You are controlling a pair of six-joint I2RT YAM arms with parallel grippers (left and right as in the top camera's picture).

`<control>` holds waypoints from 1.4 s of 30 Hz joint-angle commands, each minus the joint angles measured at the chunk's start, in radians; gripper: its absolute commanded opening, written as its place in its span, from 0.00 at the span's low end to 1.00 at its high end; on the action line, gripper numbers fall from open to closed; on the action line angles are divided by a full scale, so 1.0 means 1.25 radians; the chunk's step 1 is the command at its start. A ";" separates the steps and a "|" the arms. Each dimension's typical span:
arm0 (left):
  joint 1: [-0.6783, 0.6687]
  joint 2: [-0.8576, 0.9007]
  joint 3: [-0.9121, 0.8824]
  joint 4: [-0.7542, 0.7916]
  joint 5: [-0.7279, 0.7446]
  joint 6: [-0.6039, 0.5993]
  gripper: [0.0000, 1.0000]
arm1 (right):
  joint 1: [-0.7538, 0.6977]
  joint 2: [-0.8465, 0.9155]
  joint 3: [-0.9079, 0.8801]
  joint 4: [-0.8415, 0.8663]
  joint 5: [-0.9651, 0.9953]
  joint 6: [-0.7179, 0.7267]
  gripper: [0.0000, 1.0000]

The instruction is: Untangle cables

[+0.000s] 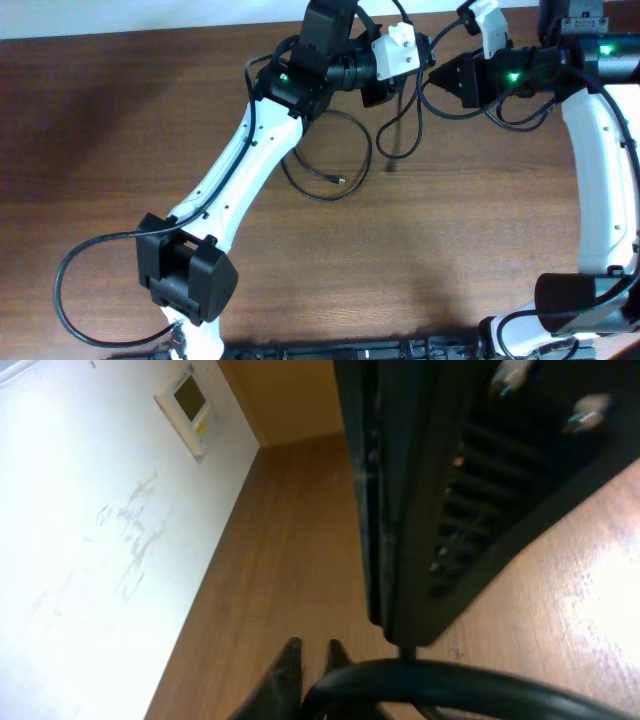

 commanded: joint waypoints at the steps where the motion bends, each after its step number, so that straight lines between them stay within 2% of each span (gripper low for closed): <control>1: -0.006 -0.019 0.004 0.016 0.025 -0.006 0.00 | -0.021 0.004 0.006 0.012 0.119 0.043 0.04; 4: -0.006 -0.017 0.004 0.017 -0.005 -0.006 0.00 | -0.063 0.004 0.006 0.024 0.168 0.085 0.04; 9: -0.019 0.006 0.004 0.024 -0.007 -0.006 0.01 | -0.155 0.008 0.006 0.023 0.166 0.085 0.04; 14: -0.070 0.049 0.004 0.087 -0.007 -0.006 0.14 | -0.228 0.023 0.005 0.023 0.168 0.085 0.04; 16: -0.095 0.072 0.004 0.117 -0.008 -0.006 0.33 | -0.255 0.035 0.006 0.021 0.168 0.098 0.04; 18: -0.114 0.092 0.004 0.145 -0.009 -0.006 0.99 | -0.271 0.043 0.006 0.020 0.162 0.103 0.04; 22: -0.127 0.109 0.004 0.158 -0.041 -0.008 0.99 | -0.283 0.045 0.006 0.020 0.163 0.102 0.04; 25: -0.116 0.109 0.004 0.157 -0.161 -0.083 0.99 | -0.286 0.045 0.006 0.023 0.178 0.102 0.04; 27: -0.107 0.109 0.004 0.139 -0.179 -0.085 0.99 | -0.286 0.045 0.006 0.027 0.197 0.103 0.04; 35: -0.086 0.108 0.004 0.003 -0.169 -0.085 0.99 | -0.314 0.047 0.005 0.110 0.319 0.190 0.04; 42: -0.076 0.093 0.004 -0.059 -0.170 -0.087 0.99 | -0.416 0.049 0.005 0.287 0.430 0.313 0.04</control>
